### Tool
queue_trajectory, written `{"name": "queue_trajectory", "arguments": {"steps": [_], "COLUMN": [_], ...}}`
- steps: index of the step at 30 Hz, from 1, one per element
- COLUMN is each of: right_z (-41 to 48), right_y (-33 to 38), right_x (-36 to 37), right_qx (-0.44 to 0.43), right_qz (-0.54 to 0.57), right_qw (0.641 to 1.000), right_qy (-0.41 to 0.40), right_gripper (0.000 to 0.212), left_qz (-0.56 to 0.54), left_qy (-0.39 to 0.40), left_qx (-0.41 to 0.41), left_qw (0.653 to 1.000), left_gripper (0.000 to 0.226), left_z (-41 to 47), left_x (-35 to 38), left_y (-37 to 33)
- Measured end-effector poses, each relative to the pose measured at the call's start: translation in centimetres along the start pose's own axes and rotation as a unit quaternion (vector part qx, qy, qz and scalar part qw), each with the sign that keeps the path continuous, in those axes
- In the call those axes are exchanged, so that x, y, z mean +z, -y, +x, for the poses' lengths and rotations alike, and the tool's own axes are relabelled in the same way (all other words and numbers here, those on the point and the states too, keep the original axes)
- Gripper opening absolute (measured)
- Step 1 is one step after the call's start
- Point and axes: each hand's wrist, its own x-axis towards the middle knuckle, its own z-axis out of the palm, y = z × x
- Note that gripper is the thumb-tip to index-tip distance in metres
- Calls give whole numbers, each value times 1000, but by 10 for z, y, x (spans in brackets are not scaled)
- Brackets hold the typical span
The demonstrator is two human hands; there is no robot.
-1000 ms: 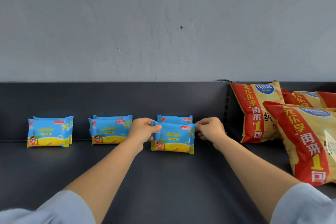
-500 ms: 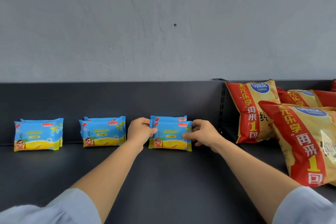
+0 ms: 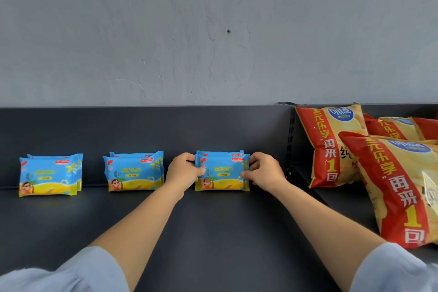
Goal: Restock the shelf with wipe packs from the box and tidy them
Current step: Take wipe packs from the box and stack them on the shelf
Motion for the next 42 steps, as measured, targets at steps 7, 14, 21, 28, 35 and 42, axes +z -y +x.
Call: {"name": "queue_trajectory", "arguments": {"steps": [7, 14, 21, 28, 35, 42], "right_z": [-9, -29, -59, -104, -171, -253], "right_y": [3, 15, 18, 24, 37, 40], "right_x": [-5, -17, -30, -45, -50, -55], "right_qx": [-14, -50, -88, -117, -87, -25], "right_qz": [-43, -171, -279, -378, -430, -446], "right_qw": [999, 983, 955, 917, 897, 888], "right_qy": [15, -42, -40, -37, -58, -108], "right_gripper": [46, 56, 54, 50, 48, 42], "left_qz": [217, 383, 475, 519, 522, 489], "left_qy": [37, 32, 21, 13, 26, 53], "left_qx": [34, 71, 112, 172, 253, 321], "left_qw": [975, 921, 873, 837, 814, 809], "left_gripper": [77, 81, 57, 50, 44, 40], "left_z": [-14, -39, -61, -90, -130, -179], "left_x": [-6, -16, -27, -41, -61, -67], "left_y": [-7, -20, -18, -21, -23, -19]}}
